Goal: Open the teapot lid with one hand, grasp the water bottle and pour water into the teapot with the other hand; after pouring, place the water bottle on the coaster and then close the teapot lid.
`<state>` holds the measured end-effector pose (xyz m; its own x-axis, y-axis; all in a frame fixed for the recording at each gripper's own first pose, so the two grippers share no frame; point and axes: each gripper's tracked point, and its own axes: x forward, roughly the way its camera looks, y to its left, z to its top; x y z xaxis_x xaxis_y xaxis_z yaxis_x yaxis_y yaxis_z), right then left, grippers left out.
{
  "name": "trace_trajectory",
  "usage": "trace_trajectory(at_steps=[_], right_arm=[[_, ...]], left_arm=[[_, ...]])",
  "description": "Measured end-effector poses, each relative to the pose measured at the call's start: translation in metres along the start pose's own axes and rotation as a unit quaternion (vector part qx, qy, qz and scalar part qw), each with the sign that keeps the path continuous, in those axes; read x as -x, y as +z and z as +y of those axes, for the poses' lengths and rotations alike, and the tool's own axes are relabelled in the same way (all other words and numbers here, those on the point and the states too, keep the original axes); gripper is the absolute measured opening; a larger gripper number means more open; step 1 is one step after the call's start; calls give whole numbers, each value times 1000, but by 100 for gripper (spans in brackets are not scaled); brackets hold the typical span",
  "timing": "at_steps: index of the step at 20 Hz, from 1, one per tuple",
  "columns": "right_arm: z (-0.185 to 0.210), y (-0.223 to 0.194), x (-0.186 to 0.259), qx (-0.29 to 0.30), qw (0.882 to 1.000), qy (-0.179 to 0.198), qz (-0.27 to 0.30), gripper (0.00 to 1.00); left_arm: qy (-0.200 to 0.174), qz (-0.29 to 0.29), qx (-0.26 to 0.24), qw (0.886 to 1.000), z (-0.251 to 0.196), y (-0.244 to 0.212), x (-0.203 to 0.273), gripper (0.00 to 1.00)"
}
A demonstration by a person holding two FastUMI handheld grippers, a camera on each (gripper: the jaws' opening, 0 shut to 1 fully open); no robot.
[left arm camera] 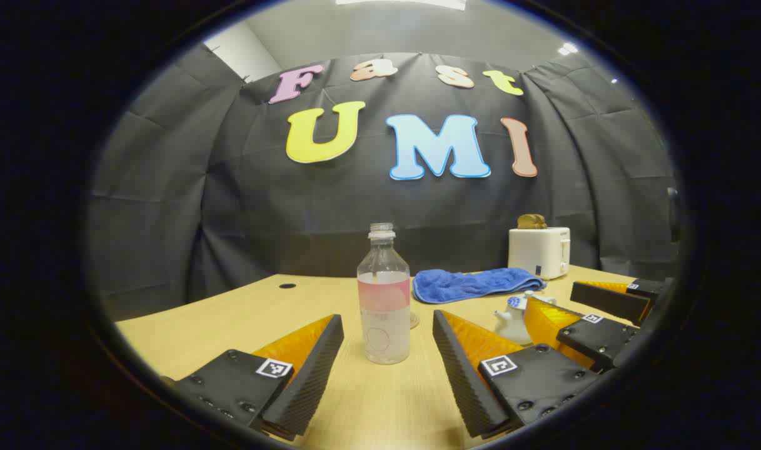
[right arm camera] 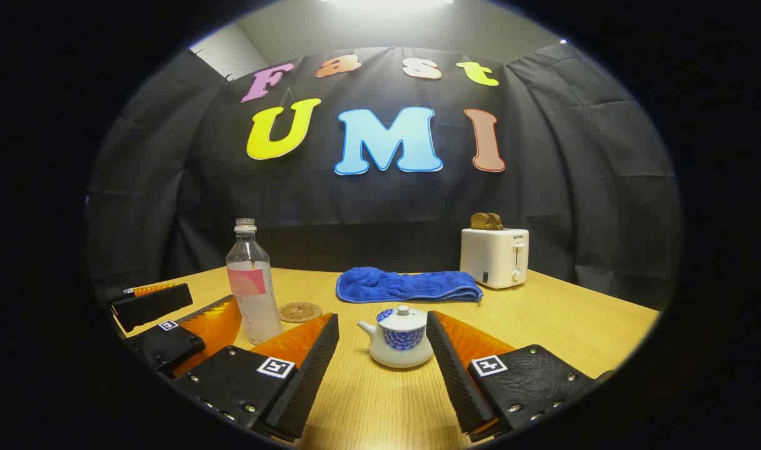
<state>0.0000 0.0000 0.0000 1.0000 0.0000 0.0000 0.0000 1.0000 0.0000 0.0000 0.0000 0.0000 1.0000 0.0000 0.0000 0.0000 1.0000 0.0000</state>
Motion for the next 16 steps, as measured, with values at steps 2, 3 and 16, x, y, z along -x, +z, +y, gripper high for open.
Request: trace_trajectory(at_steps=[2,3,16], right_arm=[[0,0,0,0,1000,0,0,88],[0,0,0,0,1000,0,0,88],[0,0,0,1,1000,0,0,88]], left_arm=[[0,0,0,1000,-1,1,-1,100],[0,0,0,1000,0,0,0,100],[3,-2,0,1000,0,1,0,100]])
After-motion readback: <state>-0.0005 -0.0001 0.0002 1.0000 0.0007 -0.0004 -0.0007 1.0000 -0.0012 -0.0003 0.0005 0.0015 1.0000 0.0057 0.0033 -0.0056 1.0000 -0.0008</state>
